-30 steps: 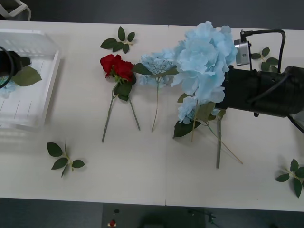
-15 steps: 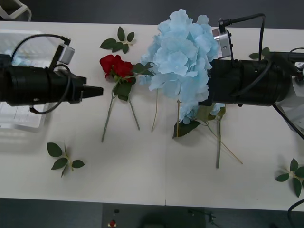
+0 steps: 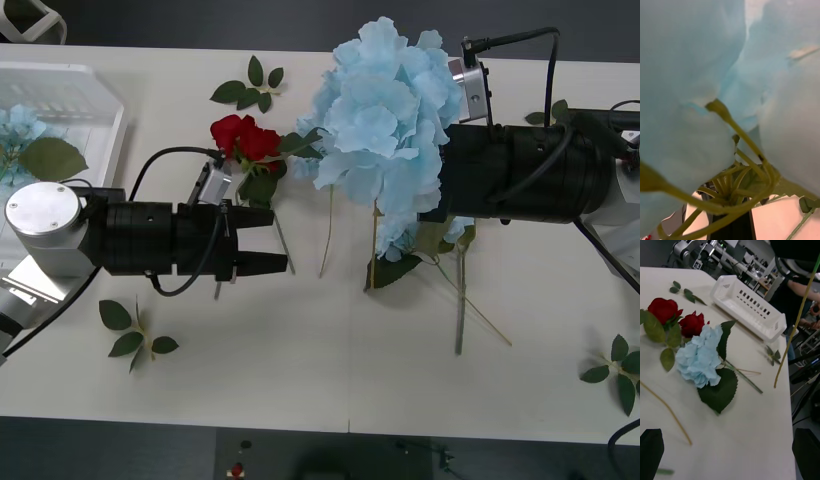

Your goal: Put the red flowers into the right box and the blue flowers into the left box

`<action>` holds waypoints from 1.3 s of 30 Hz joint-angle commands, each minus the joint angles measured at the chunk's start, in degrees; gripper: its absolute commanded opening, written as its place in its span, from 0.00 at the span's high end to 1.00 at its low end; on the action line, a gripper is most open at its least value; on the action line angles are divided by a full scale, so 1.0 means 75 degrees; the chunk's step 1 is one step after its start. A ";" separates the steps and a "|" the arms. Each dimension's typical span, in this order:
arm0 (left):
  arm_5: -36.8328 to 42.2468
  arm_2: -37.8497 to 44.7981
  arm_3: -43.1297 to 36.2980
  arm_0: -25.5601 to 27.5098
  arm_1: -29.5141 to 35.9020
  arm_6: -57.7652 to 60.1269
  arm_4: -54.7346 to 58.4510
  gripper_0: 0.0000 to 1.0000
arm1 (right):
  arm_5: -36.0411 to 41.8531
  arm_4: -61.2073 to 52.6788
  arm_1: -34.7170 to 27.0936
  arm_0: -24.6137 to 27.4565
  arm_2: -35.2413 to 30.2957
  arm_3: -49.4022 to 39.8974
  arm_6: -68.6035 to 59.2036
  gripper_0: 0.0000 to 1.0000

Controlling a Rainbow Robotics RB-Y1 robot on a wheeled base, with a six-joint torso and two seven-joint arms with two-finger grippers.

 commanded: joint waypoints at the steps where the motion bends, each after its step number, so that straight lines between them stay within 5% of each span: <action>1: 0.0051 0.0170 -0.0154 -0.0414 -0.0626 0.0237 0.0288 0.00 | 0.0043 -0.0063 -0.0003 -0.0136 -0.0079 -0.0258 -0.0045 1.00; 17: -0.0125 -0.0615 -0.0177 -0.0707 -0.1517 0.0237 0.0838 0.00 | 0.0031 -0.0051 -0.0027 -0.0136 -0.0079 -0.0269 -0.0009 1.00; 23: -0.0184 -0.0908 -0.0236 -0.0766 -0.1552 0.0237 0.0909 0.64 | 0.0043 -0.0051 -0.0015 -0.0136 -0.0079 -0.0258 0.0002 1.00; 24: -0.0219 -0.0990 -0.0248 -0.0766 -0.1552 0.0237 0.0909 0.94 | 0.0031 -0.0051 -0.0027 -0.0136 -0.0079 -0.0269 0.0002 1.00; 36: -0.0594 -0.1143 -0.0306 -0.0754 -0.1552 0.0237 0.0956 1.00 | 0.0031 -0.0063 -0.0015 -0.0124 -0.0079 -0.0269 -0.0009 1.00; 37: -0.0641 -0.1143 -0.0306 -0.0754 -0.1552 0.0237 0.0967 1.00 | 0.0031 -0.0063 -0.0015 -0.0124 -0.0079 -0.0269 -0.0021 0.92; 39: -0.0735 -0.1143 -0.0306 -0.0754 -0.1552 0.0237 0.1026 1.00 | 0.0031 -0.0063 -0.0015 -0.0124 -0.0079 -0.0269 -0.0045 0.18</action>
